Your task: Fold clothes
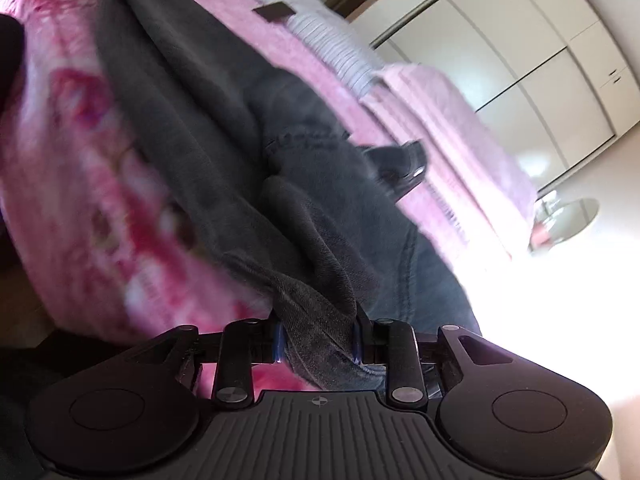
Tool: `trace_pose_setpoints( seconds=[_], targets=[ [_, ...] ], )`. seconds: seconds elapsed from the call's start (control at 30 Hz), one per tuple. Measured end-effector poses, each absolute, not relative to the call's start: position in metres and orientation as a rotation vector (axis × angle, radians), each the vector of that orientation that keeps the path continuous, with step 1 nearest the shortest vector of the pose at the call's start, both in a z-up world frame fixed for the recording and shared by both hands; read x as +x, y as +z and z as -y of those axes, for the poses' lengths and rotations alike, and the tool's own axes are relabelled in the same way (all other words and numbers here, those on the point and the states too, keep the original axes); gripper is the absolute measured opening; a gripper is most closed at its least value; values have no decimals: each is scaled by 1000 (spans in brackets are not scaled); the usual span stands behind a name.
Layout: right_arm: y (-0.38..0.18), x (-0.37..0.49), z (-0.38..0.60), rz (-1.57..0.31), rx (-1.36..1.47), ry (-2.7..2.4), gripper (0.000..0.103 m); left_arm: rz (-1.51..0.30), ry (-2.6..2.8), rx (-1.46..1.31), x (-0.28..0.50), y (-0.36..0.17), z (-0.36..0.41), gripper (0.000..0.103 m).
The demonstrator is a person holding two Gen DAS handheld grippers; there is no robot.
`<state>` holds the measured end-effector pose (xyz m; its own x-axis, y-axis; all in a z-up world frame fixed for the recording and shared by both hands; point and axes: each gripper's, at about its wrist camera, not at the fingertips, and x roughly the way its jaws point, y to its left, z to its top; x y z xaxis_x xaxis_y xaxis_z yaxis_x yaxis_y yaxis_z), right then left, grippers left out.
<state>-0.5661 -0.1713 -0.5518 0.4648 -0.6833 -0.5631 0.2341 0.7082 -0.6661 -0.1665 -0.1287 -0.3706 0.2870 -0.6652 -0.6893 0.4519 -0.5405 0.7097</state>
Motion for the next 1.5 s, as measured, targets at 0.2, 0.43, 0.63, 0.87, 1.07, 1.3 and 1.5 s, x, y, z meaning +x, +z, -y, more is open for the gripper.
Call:
trace_pose_setpoints(
  seconds=[0.2, 0.43, 0.63, 0.87, 1.07, 1.3, 1.5],
  targets=[
    [-507, -579, 145, -824, -399, -611, 61, 47, -1473, 1477, -145, -341, 112, 29],
    [-444, -572, 168, -605, -177, -593, 75, -140, -1520, 1164, -121, -286, 142, 39],
    [-441, -554, 259, -637, -17, -707, 77, -238, -1654, 1028, -132, -274, 226, 52],
    [-438, -610, 312, -559, 270, -853, 87, -413, -1854, 908, -162, -290, 368, 76],
    [-461, -679, 339, -456, 665, -874, 87, -698, -1927, 891, -174, -333, 483, 76],
    [-479, -699, 356, -307, 902, -697, 35, -715, -1939, 1061, -200, -353, 506, 22],
    [-458, -705, 343, -223, 788, -748, 4, -433, -1964, 1023, -234, -290, 498, 7]
  ],
)
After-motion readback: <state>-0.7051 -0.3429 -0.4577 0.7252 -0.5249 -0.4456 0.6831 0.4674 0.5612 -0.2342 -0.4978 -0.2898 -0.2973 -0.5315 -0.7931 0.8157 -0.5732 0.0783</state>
